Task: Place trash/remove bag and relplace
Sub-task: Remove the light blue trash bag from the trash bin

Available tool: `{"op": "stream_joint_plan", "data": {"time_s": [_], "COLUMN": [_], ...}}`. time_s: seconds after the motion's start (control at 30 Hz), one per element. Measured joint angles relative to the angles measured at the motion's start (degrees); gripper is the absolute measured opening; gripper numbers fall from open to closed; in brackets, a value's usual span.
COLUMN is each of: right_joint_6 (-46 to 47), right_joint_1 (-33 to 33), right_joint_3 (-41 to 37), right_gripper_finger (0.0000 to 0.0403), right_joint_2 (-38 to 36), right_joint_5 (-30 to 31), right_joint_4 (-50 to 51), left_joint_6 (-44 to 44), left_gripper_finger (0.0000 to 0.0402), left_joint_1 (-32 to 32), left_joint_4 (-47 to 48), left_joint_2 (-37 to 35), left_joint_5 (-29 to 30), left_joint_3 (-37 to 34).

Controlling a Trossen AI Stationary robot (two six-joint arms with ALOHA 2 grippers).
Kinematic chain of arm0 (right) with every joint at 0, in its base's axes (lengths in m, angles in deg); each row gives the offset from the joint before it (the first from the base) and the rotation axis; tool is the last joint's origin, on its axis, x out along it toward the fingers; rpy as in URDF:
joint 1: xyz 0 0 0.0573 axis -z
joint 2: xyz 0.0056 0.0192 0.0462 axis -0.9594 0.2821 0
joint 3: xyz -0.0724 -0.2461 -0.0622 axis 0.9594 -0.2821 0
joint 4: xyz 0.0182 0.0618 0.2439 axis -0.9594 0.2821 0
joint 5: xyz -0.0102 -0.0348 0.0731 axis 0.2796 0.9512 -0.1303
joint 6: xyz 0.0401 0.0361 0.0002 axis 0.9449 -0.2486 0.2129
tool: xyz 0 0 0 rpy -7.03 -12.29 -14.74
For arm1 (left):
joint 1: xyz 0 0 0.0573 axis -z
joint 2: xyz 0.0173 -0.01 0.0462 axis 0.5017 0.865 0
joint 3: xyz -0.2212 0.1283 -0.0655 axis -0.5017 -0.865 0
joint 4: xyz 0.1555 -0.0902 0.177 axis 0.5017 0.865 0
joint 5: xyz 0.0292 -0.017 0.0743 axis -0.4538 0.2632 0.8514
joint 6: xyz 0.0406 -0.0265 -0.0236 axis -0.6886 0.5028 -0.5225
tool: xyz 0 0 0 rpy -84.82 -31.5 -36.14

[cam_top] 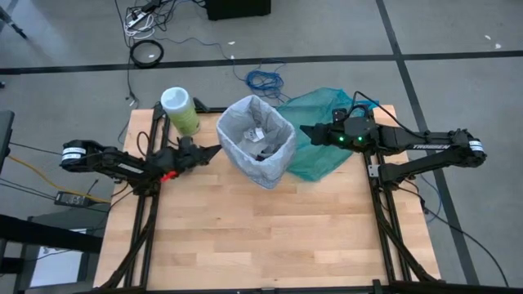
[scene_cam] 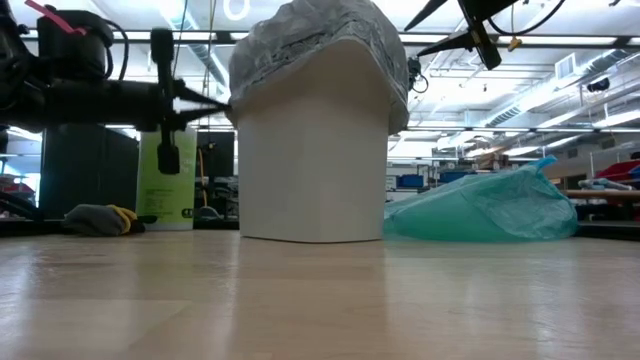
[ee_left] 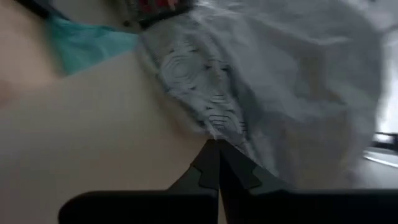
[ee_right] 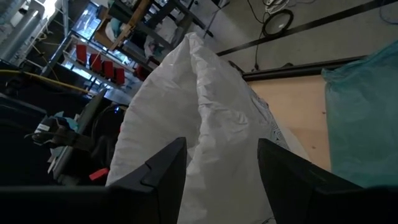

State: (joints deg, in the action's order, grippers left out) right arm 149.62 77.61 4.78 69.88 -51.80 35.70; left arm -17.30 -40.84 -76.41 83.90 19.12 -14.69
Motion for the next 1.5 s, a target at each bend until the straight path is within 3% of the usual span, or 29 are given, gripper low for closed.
{"op": "stream_joint_plan", "data": {"time_s": [0.2, 0.57, 0.83, 1.03, 1.2, 1.3, 1.5], "right_joint_6": [0.0, 0.0, -1.7, -3.6, -5.0, -5.0, -5.0], "right_joint_1": [0.0, 0.0, 0.0, 0.0, 0.0, 0.0, 0.3], "right_joint_3": [0.0, 0.0, 0.0, 0.0, 0.0, 0.0, 0.0], "right_gripper_finger": [0.0185, 0.0181, 0.0181, 0.0181, 0.0181, 0.0181, 0.0181], "right_joint_2": [0.0, 0.0, 0.0, 0.0, 0.0, 0.0, 0.0], "right_joint_5": [0.0, -2.0, -2.1, -4.2, -9.0, -10.0, -10.4], "right_joint_4": [0.0, 0.0, 0.0, 0.0, 0.2, 0.1, 0.0], "left_joint_6": [0.1, 4.7, 4.5, 2.2, -6.3, -8.8, -11.9], "left_gripper_finger": [0.0003, 0.0001, 0.0001, 0.0002, 0.0008, 0.0009, 0.0011], "left_joint_1": [0.3, 7.4, 14.6, 16.8, 18.0, 18.1, 17.9], "left_joint_4": [-9.5, -12.1, -12.5, -12.7, -11.9, -10.4, -5.3], "left_joint_2": [0.0, -0.2, -2.9, -4.9, -5.9, -5.6, -5.4], "left_joint_5": [-4.9, -4.3, -0.2, 0.5, -4.7, -1.0, 2.4], "left_joint_3": [0.0, 0.0, 3.5, 5.6, 3.1, -1.4, -1.3]}}
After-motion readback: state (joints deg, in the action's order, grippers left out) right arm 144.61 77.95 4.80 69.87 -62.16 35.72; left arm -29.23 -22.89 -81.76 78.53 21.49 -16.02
